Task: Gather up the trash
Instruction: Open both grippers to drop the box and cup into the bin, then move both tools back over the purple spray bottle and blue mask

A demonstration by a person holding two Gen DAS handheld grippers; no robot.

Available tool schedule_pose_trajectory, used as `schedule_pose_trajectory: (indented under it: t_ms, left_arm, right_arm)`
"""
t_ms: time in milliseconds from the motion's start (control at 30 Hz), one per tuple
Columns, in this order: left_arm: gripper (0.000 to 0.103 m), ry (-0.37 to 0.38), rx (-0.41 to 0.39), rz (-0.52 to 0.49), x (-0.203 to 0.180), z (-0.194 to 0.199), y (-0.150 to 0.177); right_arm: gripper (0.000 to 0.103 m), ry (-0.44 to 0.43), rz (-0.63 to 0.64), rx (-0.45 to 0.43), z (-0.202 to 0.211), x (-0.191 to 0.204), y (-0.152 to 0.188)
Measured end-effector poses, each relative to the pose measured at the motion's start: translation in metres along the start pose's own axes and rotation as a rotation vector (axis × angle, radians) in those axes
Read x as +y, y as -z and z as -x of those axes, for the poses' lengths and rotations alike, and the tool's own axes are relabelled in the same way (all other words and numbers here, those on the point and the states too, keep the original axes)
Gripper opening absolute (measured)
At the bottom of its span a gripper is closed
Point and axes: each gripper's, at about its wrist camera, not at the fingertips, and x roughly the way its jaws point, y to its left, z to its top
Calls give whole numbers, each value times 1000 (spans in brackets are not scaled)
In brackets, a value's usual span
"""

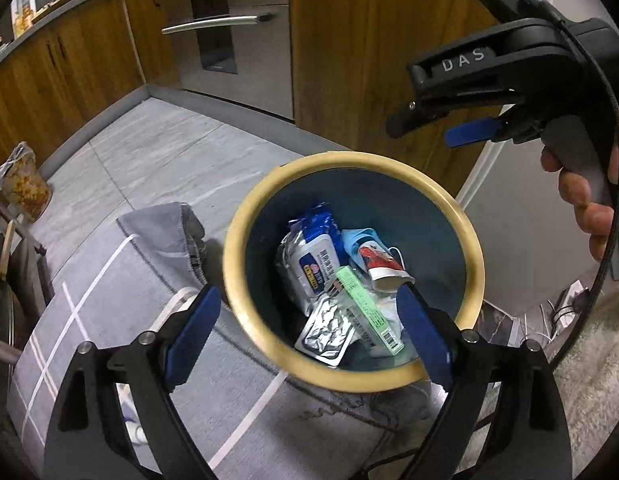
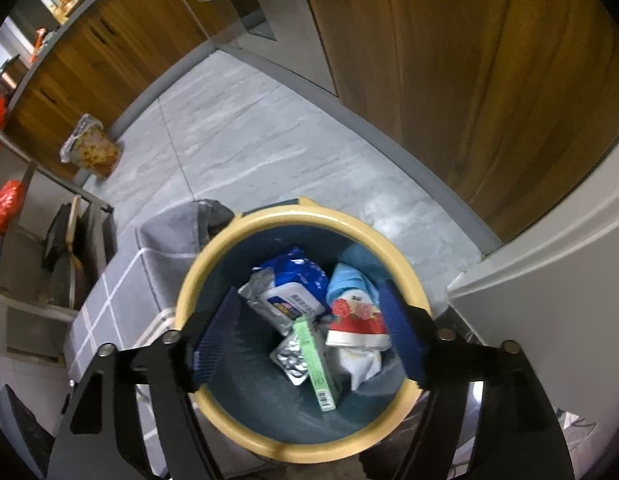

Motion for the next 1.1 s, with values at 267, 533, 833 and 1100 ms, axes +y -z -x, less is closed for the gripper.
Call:
schedule_pose_trajectory:
  t_ms: [267,533,833,1100]
  left_arm:
    - [94,-75,-4,9,16,31,19]
    - [97,-159,-22,43,41,76,54]
    - [97,-258,11,160,95,106,100]
    - [97,-331,36,299,148,126,143]
  right_arm:
    - [92,-5,60,-47,11,29,4]
    - [93,-51,131,-69,23,72,17]
    - [94,-127,279,-61,28,156,50]
    - [94,-154,519,-43,11,252,92]
